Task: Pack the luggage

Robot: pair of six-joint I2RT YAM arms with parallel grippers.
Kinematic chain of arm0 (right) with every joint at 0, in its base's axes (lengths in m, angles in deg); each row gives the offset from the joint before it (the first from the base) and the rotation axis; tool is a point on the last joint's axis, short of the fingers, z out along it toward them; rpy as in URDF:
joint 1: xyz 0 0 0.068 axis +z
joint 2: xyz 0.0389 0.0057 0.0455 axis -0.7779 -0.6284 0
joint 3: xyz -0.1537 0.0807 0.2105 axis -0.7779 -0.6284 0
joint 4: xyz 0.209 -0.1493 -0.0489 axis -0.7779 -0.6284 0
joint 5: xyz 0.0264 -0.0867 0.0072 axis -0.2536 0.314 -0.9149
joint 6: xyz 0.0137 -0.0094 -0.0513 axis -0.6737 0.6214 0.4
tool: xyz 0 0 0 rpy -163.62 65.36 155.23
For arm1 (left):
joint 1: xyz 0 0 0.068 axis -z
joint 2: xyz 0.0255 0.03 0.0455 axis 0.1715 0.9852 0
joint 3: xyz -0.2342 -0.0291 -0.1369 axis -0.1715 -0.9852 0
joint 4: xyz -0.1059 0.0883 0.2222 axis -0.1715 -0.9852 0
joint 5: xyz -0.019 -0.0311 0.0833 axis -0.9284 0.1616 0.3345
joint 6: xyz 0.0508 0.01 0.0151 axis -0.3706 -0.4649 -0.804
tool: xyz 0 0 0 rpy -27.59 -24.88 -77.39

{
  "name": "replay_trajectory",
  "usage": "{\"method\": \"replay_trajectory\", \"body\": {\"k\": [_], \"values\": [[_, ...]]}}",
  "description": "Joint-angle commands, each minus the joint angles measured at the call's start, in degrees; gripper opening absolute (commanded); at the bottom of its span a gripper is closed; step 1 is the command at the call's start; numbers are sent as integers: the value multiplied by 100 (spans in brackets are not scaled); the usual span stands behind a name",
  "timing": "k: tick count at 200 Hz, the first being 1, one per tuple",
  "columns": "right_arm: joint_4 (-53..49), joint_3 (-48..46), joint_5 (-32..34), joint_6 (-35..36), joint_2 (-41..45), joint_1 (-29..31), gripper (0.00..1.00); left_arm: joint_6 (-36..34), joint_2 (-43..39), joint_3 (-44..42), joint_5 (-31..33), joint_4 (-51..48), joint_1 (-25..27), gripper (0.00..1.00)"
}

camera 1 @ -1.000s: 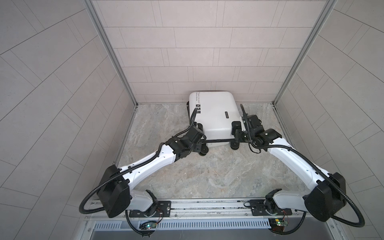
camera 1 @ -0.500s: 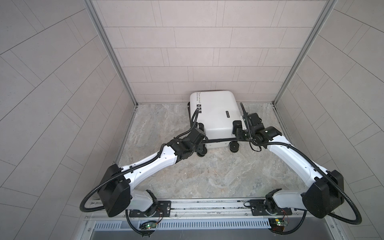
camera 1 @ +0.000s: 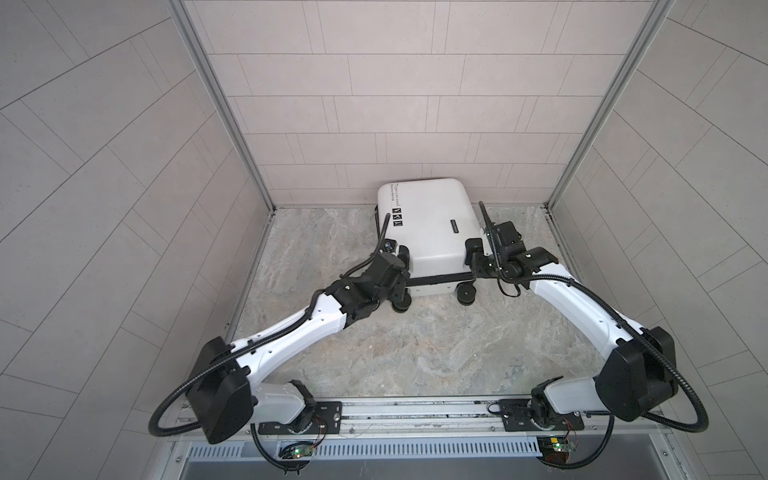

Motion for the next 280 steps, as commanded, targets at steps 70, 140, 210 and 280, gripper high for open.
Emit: {"method": "replay_trajectory", "body": {"k": [70, 140, 210, 280], "values": [[458, 74, 101, 33, 50, -211, 9, 1089, -51, -1332, -1942, 1790, -2610, 65], [356, 230, -106, 51, 31, -212, 18, 1418, 1910, -530, -2492, 2614, -3053, 62], [130, 236, -146, 166, 371, -216, 77, 1472, 3141, 129, -3461, 2626, -2932, 61], [-151, 358, -326, 305, 1081, -205, 86, 1186, 3044, 117, -3529, 2556, -2204, 60]]}}
